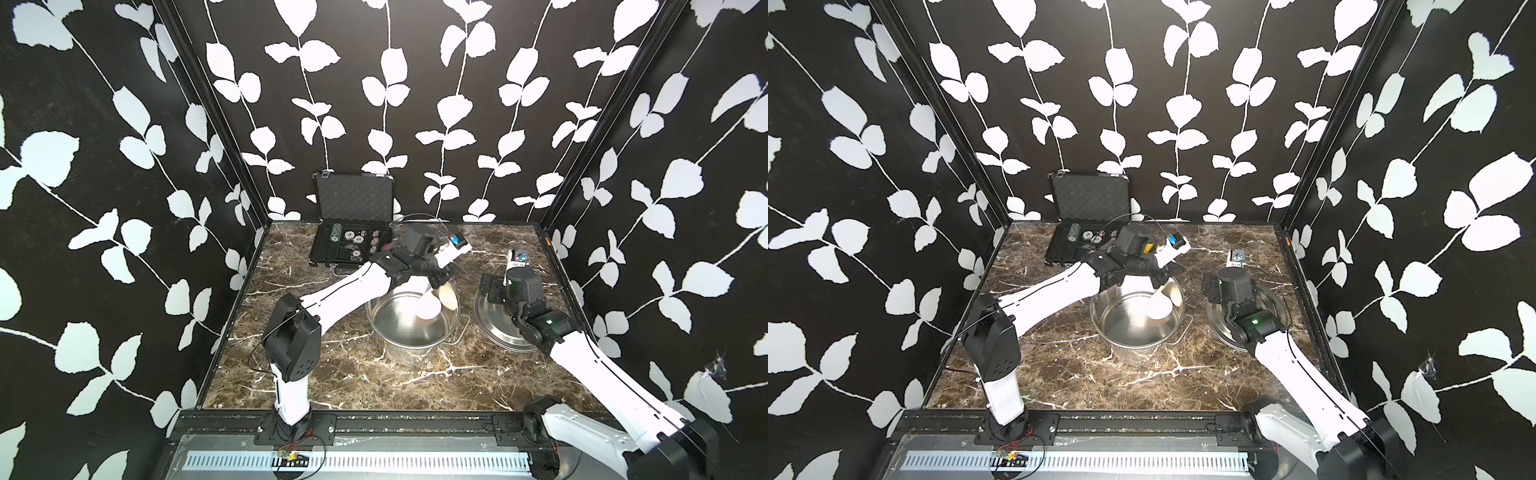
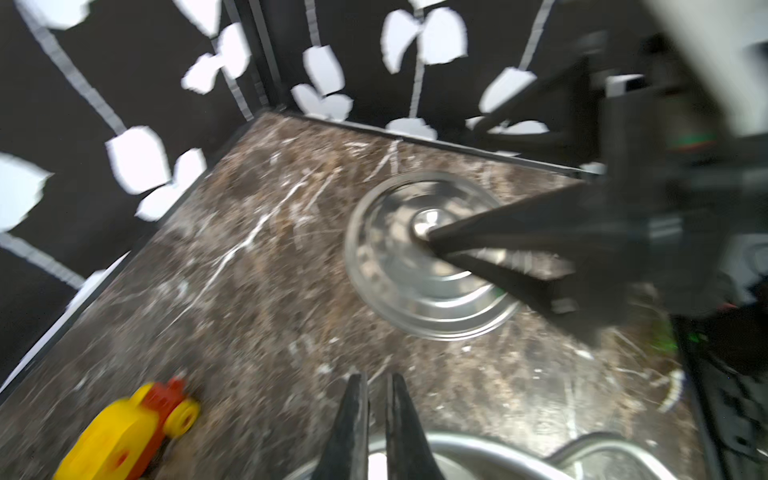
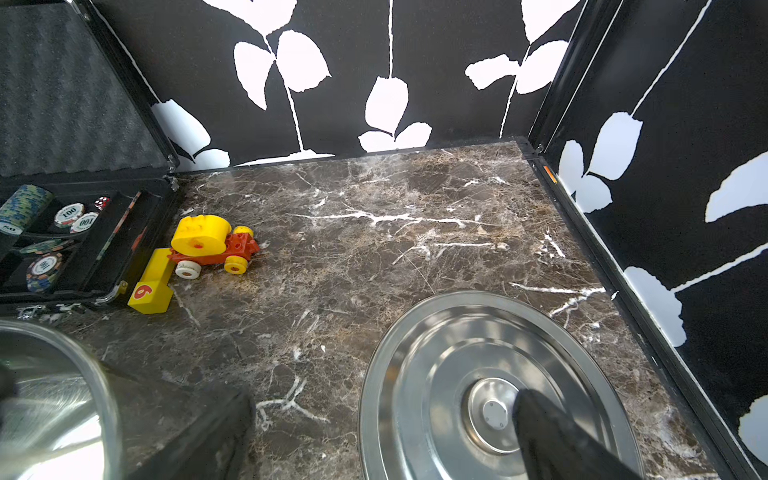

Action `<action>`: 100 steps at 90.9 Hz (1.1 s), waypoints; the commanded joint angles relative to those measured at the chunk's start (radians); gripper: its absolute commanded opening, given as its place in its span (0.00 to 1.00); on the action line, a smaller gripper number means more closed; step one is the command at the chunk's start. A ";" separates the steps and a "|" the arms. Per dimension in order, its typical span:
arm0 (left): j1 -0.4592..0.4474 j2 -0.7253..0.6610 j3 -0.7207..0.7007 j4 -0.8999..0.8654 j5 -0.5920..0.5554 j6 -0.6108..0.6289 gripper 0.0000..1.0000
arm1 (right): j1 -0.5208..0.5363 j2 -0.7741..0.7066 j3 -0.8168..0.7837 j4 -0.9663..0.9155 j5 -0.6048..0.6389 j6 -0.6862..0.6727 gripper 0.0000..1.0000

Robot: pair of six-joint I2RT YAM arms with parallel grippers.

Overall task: Stir the soup with a spoon
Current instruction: Stir the soup in the pan with a stick.

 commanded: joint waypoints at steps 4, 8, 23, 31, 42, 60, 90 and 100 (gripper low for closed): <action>-0.047 -0.104 -0.038 -0.040 0.079 0.059 0.00 | -0.004 -0.014 -0.012 0.021 0.028 0.014 0.99; -0.057 -0.138 -0.072 -0.040 0.085 0.064 0.00 | -0.003 -0.015 -0.016 0.025 0.029 0.016 0.99; -0.094 -0.246 -0.203 -0.043 0.094 0.068 0.00 | -0.004 -0.013 -0.020 0.032 0.030 0.020 0.99; -0.103 -0.303 -0.266 -0.044 0.077 0.060 0.00 | -0.003 -0.013 -0.022 0.033 0.033 0.021 0.99; -0.104 -0.391 -0.345 -0.047 0.053 0.045 0.00 | -0.004 -0.010 -0.024 0.041 0.033 0.025 0.99; -0.102 -0.522 -0.463 -0.028 -0.008 0.006 0.00 | -0.003 0.017 -0.010 0.057 0.019 0.032 0.99; 0.058 -0.660 -0.603 0.066 -0.075 -0.128 0.00 | -0.003 0.046 0.021 0.058 -0.002 0.031 0.99; 0.109 -0.668 -0.618 0.096 -0.104 -0.131 0.00 | -0.003 0.047 0.022 0.058 -0.001 0.029 0.99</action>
